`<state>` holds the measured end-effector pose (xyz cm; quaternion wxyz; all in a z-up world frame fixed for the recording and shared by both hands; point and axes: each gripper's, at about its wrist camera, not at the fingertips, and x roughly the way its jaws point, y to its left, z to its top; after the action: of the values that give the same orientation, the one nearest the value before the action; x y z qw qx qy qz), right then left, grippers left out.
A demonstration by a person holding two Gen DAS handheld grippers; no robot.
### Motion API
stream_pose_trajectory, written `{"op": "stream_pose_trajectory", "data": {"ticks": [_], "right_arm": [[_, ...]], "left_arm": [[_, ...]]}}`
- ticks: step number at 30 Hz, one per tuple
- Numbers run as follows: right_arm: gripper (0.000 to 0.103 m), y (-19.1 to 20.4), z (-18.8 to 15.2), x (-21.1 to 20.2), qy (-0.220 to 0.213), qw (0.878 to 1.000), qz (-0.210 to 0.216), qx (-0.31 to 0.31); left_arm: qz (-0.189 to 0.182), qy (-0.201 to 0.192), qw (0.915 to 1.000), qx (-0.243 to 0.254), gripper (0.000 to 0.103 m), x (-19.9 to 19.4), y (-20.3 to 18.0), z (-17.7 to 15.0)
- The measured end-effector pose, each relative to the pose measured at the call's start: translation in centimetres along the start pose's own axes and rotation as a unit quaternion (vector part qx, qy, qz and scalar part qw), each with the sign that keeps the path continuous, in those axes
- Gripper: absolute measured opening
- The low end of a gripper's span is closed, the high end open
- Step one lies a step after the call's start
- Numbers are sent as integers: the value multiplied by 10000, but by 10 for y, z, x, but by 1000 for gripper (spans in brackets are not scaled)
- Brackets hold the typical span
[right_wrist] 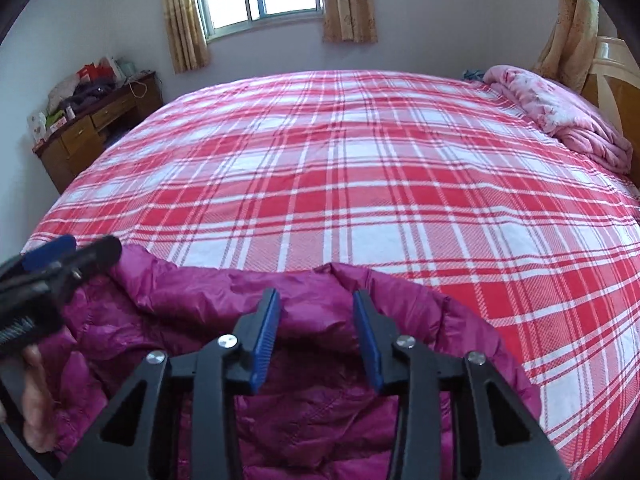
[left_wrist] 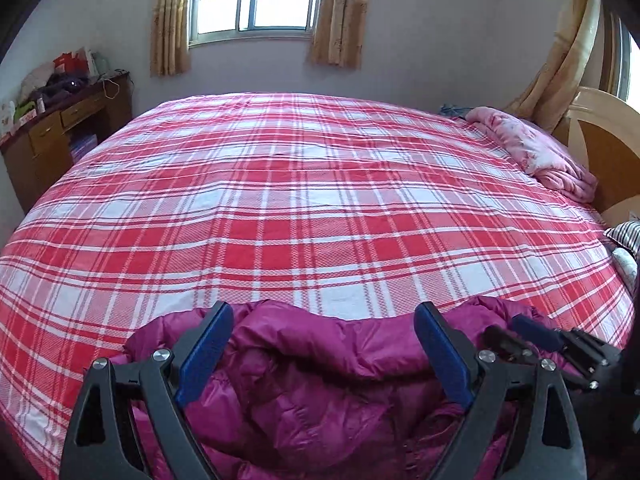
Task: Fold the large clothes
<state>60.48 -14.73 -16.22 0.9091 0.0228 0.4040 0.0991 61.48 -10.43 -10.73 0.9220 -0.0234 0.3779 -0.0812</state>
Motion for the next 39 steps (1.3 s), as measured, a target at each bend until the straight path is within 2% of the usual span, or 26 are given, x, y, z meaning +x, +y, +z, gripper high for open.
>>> {"op": "stream_pose_trajectory", "data": {"ticks": [6,9,16,24,39], "right_arm": [[42,-12,-14,2,57,9999,58,120],[42,-10,-16,6,100,9999,49,31],[45,-10,-21,16,164,9998,-19,54],[49,-2,-21,22,239,9992,-278,-126],[50,0,-22,25,274,9988,-365,-189]], "left_arm": [[331,704,9968,173,92,53,0,-29],[361,738,9965,152,92,58,3,-38],[667,735,9940,466,95,66,-8,-45],[743,730,9932,524,96,69,-10,-46],[818,720,9923,598,97,70,-13,-48]]}}
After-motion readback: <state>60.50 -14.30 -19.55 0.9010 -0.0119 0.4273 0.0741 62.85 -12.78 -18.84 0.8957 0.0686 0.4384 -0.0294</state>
